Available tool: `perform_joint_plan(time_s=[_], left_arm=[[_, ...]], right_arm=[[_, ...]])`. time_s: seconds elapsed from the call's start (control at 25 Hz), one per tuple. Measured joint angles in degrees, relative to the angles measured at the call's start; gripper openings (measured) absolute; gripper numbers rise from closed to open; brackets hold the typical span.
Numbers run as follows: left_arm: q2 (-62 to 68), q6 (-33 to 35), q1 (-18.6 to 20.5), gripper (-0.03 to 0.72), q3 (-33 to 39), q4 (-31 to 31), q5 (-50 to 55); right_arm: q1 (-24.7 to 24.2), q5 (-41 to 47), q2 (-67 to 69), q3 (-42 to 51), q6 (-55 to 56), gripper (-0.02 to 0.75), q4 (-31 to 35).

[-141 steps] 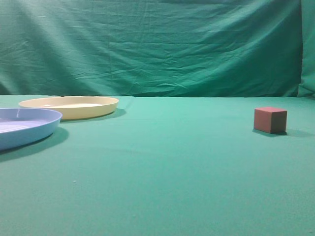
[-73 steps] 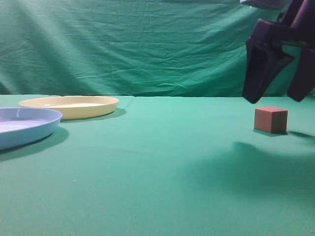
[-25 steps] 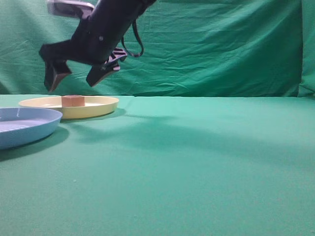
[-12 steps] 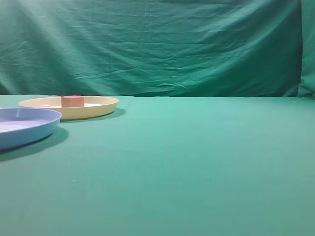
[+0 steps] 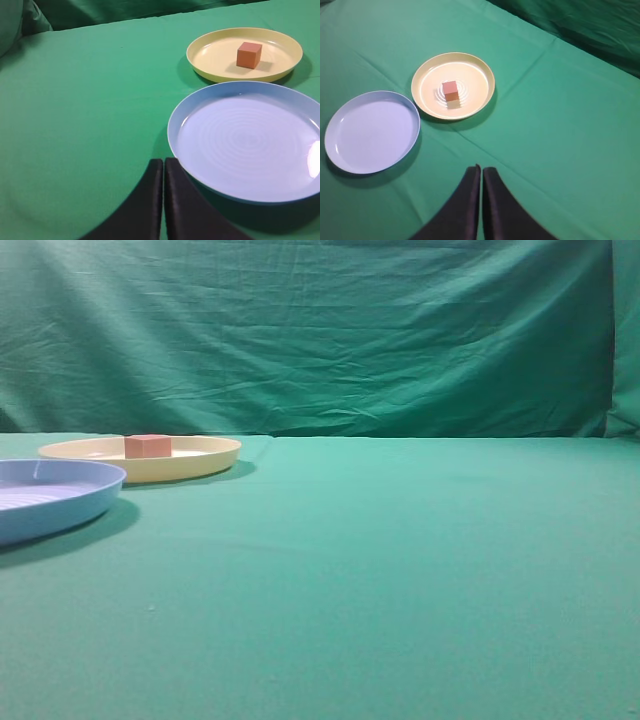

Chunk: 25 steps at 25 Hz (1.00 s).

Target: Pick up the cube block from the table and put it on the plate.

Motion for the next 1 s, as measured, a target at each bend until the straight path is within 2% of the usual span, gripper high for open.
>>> perform_joint_plan(time_s=[0.16,0.36,0.64,0.76,1.0], left_arm=[[0.0,0.0,0.0,0.0,0.0,0.0,0.0],[0.0,0.0,0.0,0.0,0.0,0.0,0.0],[0.0,0.0,0.0,0.0,0.0,0.0,0.0],[0.0,0.0,0.0,0.0,0.0,0.0,0.0],[0.0,0.0,0.0,0.0,0.0,0.0,0.0]], right_arm=[[0.0,-2.16,-13.76,13.1,0.0,0.0,1.29],[0.0,-1.66,-27.54,22.09,0.92,0.0,-0.6],[-0.13,-4.93,-42.11,34.22,15.47,0.0,-13.66],[-3.94,-10.47,-47.53,40.9,17.02,0.0,-15.74],[-16.11,-24.27,-54.42,56.3,17.39,0.0,-16.46]])
